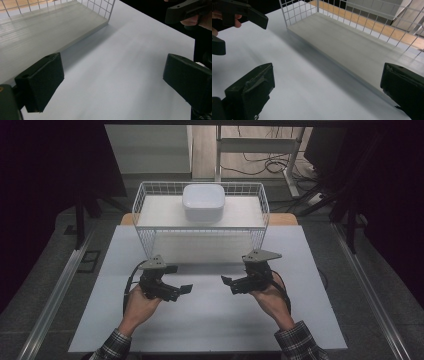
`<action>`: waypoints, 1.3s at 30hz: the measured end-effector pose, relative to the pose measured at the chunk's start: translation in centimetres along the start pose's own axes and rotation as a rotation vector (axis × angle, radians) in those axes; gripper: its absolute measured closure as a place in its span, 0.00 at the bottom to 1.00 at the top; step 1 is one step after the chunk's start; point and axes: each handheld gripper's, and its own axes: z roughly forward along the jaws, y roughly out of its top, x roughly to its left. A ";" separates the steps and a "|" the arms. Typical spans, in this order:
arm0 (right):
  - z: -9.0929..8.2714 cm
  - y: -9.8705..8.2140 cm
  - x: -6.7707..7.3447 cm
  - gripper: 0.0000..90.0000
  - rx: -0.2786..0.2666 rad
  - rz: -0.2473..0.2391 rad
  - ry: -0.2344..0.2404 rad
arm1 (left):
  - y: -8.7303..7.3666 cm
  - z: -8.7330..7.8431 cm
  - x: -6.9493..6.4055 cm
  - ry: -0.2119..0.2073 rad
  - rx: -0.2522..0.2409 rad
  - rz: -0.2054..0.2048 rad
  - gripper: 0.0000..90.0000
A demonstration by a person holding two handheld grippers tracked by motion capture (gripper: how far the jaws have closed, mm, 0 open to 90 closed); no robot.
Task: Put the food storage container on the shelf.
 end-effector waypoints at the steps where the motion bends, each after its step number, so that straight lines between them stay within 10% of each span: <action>1: 0.0 -0.2 0.0 0.00 -0.001 0.005 0.002 | -0.2 0.0 -0.1 -0.002 -0.001 0.000 0.03; 39: -4.2 -7.8 -0.3 0.00 0.028 0.031 -0.063 | -7.5 -4.2 -0.3 0.130 0.010 -0.045 0.02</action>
